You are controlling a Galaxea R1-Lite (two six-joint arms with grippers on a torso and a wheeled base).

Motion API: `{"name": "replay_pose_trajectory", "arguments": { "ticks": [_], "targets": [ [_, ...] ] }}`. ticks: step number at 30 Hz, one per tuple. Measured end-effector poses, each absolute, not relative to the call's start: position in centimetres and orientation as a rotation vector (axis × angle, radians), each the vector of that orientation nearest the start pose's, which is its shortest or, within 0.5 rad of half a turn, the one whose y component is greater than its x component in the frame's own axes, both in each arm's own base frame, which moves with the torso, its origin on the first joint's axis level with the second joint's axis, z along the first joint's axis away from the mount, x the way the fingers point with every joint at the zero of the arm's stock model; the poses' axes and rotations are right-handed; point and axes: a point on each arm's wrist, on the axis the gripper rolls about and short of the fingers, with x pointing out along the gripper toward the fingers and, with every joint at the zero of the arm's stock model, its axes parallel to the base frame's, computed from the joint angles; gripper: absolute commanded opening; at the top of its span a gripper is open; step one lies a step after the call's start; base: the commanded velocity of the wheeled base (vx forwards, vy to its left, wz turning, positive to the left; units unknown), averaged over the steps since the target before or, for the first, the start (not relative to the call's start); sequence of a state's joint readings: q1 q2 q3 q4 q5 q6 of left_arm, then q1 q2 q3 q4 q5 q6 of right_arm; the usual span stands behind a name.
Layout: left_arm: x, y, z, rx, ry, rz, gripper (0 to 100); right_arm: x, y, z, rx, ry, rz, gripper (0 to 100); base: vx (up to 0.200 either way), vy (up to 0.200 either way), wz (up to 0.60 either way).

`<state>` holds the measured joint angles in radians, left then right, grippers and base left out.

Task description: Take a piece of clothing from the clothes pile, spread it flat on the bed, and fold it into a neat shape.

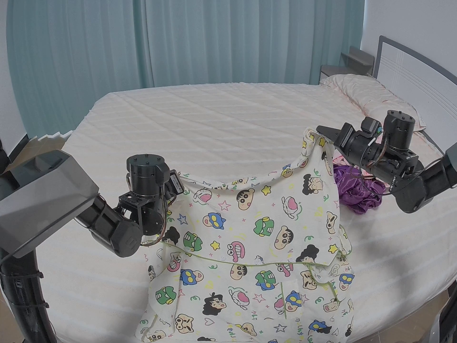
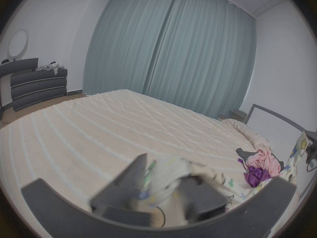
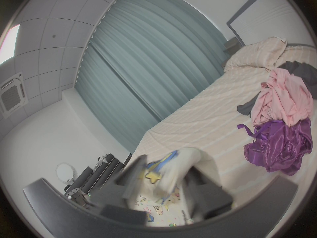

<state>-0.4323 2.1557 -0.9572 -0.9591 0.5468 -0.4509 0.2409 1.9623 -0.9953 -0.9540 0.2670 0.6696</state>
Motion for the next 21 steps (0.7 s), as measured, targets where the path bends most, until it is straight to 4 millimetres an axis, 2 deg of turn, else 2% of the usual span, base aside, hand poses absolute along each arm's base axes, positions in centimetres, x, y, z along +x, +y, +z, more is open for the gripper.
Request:
{"name": "replay_pose_trajectory", "arguments": {
  "ticks": [6, 12, 16, 21],
  "targets": [
    [38.8, -14.8, 7.2, -0.353, 0.189, 0.205, 100, 39.8, 10.7, 14.8, 0.722, 0.192, 0.375, 100, 0.0, 0.0, 0.0],
    [40.7, -13.0, 5.6, -0.344, 0.232, 0.276, 100, 43.3, 11.7, 12.6, 0.786, 0.132, 0.214, 100, 0.0, 0.0, 0.0],
    [41.6, -11.5, 5.4, -0.35, 0.235, 0.319, 100, 44.1, 11.9, 10.7, 0.792, 0.156, 0.172, 100, 0.0, 0.0, 0.0],
    [42.3, -10.2, 5.4, -0.34, 0.258, 0.353, 100, 43.5, 10.9, 8.9, 0.774, 0.23, 0.154, 100, 0.0, 0.0, 0.0]
  ]
}}
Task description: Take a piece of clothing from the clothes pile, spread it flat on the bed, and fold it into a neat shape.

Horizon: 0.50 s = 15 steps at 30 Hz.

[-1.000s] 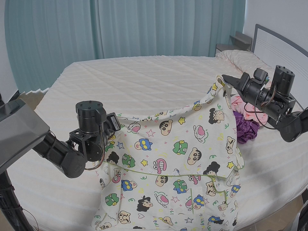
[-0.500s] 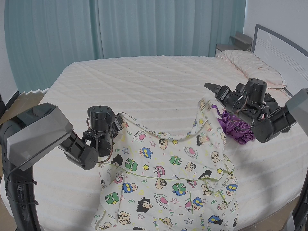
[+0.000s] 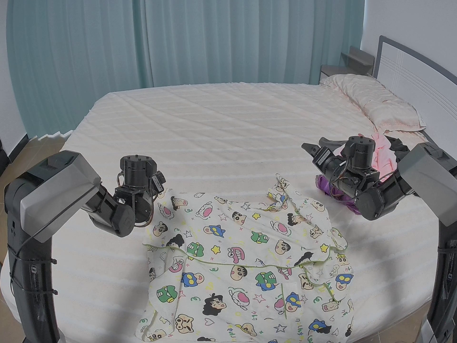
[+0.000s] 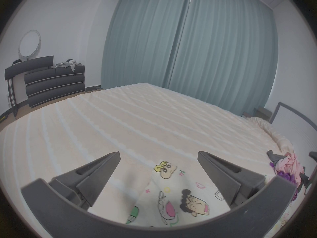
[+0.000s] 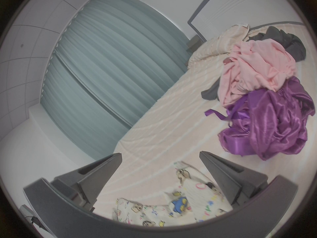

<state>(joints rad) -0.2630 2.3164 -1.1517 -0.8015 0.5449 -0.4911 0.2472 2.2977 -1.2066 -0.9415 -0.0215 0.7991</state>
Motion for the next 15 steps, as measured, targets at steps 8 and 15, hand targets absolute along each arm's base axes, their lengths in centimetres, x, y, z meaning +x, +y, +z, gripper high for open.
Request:
{"name": "replay_pose_trajectory", "arguments": {
  "ticks": [8, 15],
  "targets": [
    [42.8, -8.6, 7.2, -0.352, 0.281, 0.368, 100, 40.7, 8.3, 7.7, 0.736, 0.332, 0.133, 100, 0.0, 0.0, 0.0],
    [40.2, -7.9, 7.8, -0.407, 0.335, 0.324, 100, 36.1, 4.9, 5.2, 0.635, 0.493, 0.143, 100, 0.0, 0.0, 0.0]
  ]
}}
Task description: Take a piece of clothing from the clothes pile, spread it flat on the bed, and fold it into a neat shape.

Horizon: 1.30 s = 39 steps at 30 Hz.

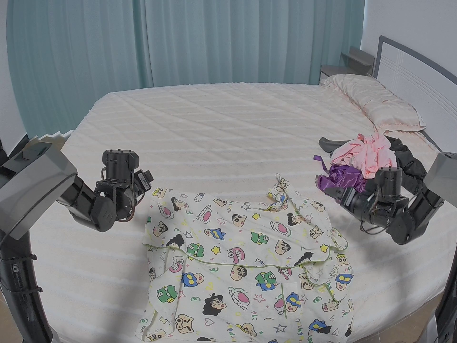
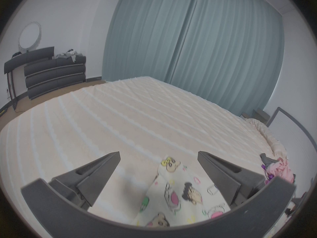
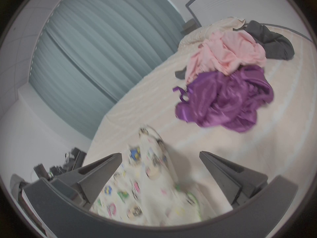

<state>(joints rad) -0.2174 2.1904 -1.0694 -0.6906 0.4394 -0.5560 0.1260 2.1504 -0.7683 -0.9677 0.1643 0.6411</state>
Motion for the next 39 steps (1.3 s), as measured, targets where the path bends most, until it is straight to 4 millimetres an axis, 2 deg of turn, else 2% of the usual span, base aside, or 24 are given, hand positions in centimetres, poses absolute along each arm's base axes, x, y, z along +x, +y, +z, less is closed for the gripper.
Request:
{"name": "replay_pose_trajectory", "arguments": {
  "ticks": [5, 9, 15, 21, 28, 29, 39],
  "targets": [
    [36.8, -7.8, 7.9, -0.455, 0.399, 0.292, 100, 32.1, 2.2, 3.6, 0.571, 0.577, 0.193, 100, 0.0, 0.0, 0.0],
    [33.5, -8.0, 8.0, -0.508, 0.463, 0.257, 100, 29.5, 0.4, 3.1, 0.564, 0.583, 0.255, 100, 0.0, 0.0, 0.0],
    [28.9, -8.8, 8.2, -0.564, 0.533, 0.202, 100, 26.6, -0.2, 2.2, 0.682, 0.652, 0.269, 100, 0.0, 0.0, 0.0],
    [27.1, -9.4, 8.3, -0.637, 0.559, 0.174, 100, 26.4, 0.9, 1.4, 0.813, 0.716, 0.257, 100, 0.0, 0.0, 0.0],
    [26.6, -9.5, 8.1, -0.657, 0.58, 0.162, 100, 27.4, 1.8, 0.4, 0.857, 0.712, 0.231, 100, 0.0, 0.0, 0.0],
    [26.6, -9.6, 8.1, -0.657, 0.583, 0.162, 100, 27.7, 1.9, 0.4, 0.866, 0.698, 0.226, 0, 0.0, 0.0, 0.0],
    [26.5, -9.6, 8.0, -0.673, 0.548, 0.147, 100, 28.0, 2.4, 0.1, 0.875, 0.691, 0.209, 0, 0.0, 0.0, 0.0]
  ]
}}
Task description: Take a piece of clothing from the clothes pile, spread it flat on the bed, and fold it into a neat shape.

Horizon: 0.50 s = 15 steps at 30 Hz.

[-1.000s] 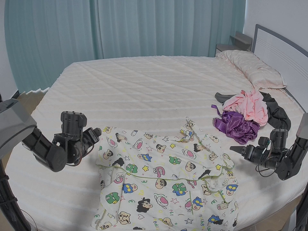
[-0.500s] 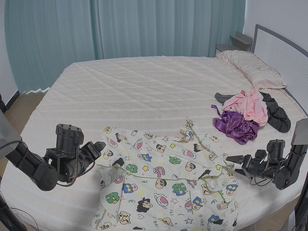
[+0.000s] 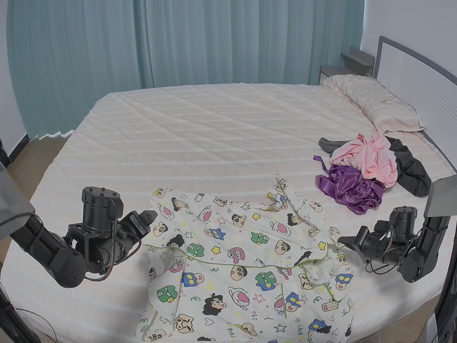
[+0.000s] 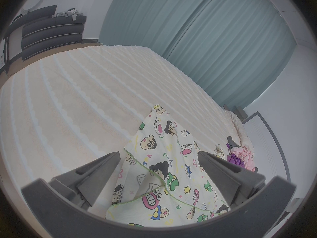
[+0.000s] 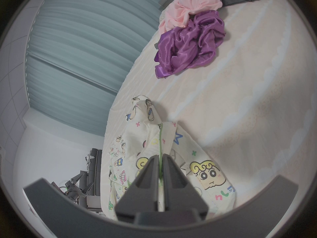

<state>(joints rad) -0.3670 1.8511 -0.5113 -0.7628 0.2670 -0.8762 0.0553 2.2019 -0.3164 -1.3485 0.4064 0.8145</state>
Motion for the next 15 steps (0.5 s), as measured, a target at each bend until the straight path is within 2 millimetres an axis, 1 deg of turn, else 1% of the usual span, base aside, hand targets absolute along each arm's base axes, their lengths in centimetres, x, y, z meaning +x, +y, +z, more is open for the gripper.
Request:
{"name": "replay_pose_trajectory", "arguments": {
  "ticks": [4, 7, 11, 15],
  "targets": [
    [26.5, -9.5, 7.9, -0.673, 0.547, 0.147, 100, 28.1, 2.4, 0.9, 0.871, 0.665, 0.216, 0, 0.0, 0.0, 0.0],
    [26.4, -9.5, 7.9, -0.673, 0.549, 0.148, 100, 28.6, 2.6, 1.8, 0.864, 0.638, 0.23, 0, 0.0, 0.0, 0.0],
    [26.5, -9.5, 7.7, -0.67, 0.553, 0.15, 100, 29.7, 3.0, 2.5, 0.86, 0.656, 0.225, 0, 0.0, 0.0, 0.0],
    [26.6, -9.6, 7.5, -0.668, 0.56, 0.153, 100, 31.7, 3.5, 3.5, 0.852, 0.68, 0.197, 0, 0.0, 0.0, 0.0]
  ]
}}
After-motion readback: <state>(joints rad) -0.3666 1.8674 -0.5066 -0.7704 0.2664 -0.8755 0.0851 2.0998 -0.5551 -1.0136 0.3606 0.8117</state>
